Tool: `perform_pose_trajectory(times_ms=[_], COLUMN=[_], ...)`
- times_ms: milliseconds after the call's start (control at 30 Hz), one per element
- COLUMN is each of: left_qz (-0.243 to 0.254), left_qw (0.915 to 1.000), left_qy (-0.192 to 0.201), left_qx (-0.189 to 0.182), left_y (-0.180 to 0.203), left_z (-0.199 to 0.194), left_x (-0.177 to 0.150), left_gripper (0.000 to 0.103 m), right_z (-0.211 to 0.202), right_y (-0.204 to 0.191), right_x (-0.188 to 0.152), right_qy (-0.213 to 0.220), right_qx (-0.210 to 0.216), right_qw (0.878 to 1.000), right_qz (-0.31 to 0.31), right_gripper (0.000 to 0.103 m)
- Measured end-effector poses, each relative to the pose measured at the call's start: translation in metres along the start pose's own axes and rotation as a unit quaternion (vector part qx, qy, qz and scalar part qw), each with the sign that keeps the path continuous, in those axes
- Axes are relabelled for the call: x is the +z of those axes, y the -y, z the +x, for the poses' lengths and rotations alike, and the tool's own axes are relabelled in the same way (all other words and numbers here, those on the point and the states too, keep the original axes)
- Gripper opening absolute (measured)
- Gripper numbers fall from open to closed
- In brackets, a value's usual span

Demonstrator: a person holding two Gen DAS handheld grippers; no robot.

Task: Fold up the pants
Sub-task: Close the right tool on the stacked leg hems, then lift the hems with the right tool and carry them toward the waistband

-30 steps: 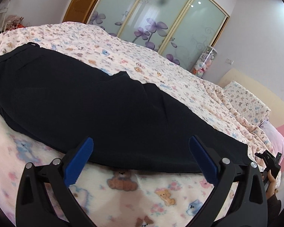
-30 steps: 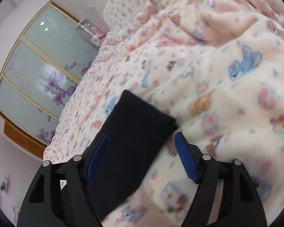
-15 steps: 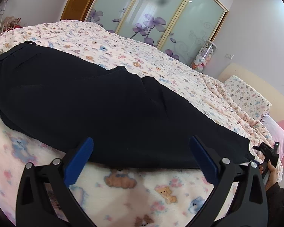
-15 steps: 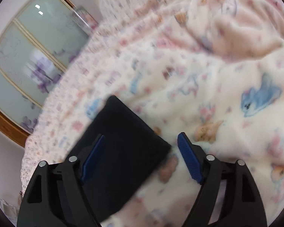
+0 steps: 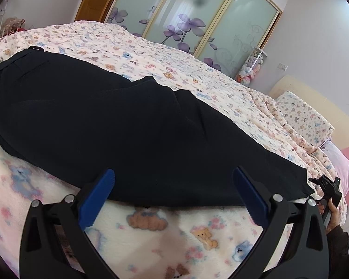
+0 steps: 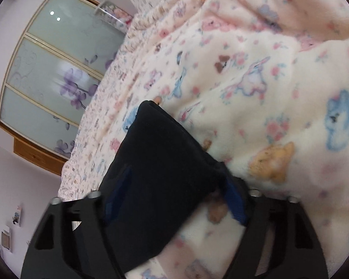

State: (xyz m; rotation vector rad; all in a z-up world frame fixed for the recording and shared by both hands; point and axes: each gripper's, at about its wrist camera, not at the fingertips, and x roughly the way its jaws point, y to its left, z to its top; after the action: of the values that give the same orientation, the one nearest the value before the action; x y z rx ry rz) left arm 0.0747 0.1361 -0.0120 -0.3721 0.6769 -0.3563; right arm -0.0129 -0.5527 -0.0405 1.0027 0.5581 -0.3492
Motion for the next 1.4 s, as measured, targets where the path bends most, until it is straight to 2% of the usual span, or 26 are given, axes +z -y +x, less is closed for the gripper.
perform_pose_trajectory(times_ms=[33,133,200,233,267,333,433,567,833,933,1033,1167,1267,1400], left_qz=[0.000,-0.001,-0.001,0.000,0.000,-0.002,-0.010,-0.019,-0.060,-0.083,-0.101,-0.115,-0.122,-0.123], left_qw=[1.0000,1.0000,1.0000,1.0000,1.0000,1.0000,0.9999,0.9997,0.9972,0.9941,0.9904,0.9861,0.9855,0.9858], left_qy=[0.000,0.000,0.000,0.000,0.000,0.000,0.000,0.003,0.032,0.062,0.092,0.119,0.117,0.113], left_qx=[0.000,-0.001,0.000,0.000,0.000,-0.002,-0.007,-0.013,-0.030,-0.032,-0.023,-0.011,-0.014,-0.017], left_y=[0.000,0.000,0.000,0.000,0.000,-0.001,-0.003,-0.006,-0.022,-0.031,-0.041,-0.048,-0.052,-0.054], left_z=[0.000,0.001,0.000,0.000,0.000,0.000,0.001,-0.002,-0.017,-0.030,-0.042,-0.053,-0.055,-0.057], left_x=[0.000,0.000,0.000,0.000,0.000,0.000,0.001,0.001,0.007,0.009,0.011,0.013,0.015,0.016], left_gripper=[0.101,0.101,0.101,0.101,0.101,0.101,0.101,0.101,0.101,0.101,0.101,0.101,0.101,0.101], right_z=[-0.003,-0.009,-0.007,-0.003,0.000,-0.003,-0.016,-0.027,-0.045,-0.042,-0.030,-0.002,0.028,0.055], right_y=[0.003,0.001,-0.005,-0.007,-0.006,-0.007,-0.026,-0.065,-0.172,-0.214,-0.258,-0.303,-0.321,-0.340], right_x=[-0.001,-0.004,-0.005,-0.005,-0.005,-0.007,-0.012,-0.019,-0.063,-0.091,-0.130,-0.189,-0.232,-0.268], right_qy=[0.006,0.020,0.024,0.020,0.018,0.023,0.055,0.075,0.064,0.042,0.000,-0.054,-0.096,-0.126], right_qx=[0.010,0.025,0.011,-0.004,-0.014,-0.003,0.015,0.032,0.127,0.165,0.199,0.216,0.208,0.212], right_qw=[1.000,0.999,0.999,0.999,0.999,0.999,0.995,0.987,0.960,0.948,0.932,0.911,0.903,0.901], right_qz=[0.001,-0.013,-0.037,-0.046,-0.046,-0.044,-0.083,-0.141,-0.239,-0.270,-0.302,-0.347,-0.364,-0.358], right_gripper=[0.055,0.044,0.039,0.028,0.023,0.016,0.015,0.014,0.014,0.014,0.014,0.014,0.014,0.014])
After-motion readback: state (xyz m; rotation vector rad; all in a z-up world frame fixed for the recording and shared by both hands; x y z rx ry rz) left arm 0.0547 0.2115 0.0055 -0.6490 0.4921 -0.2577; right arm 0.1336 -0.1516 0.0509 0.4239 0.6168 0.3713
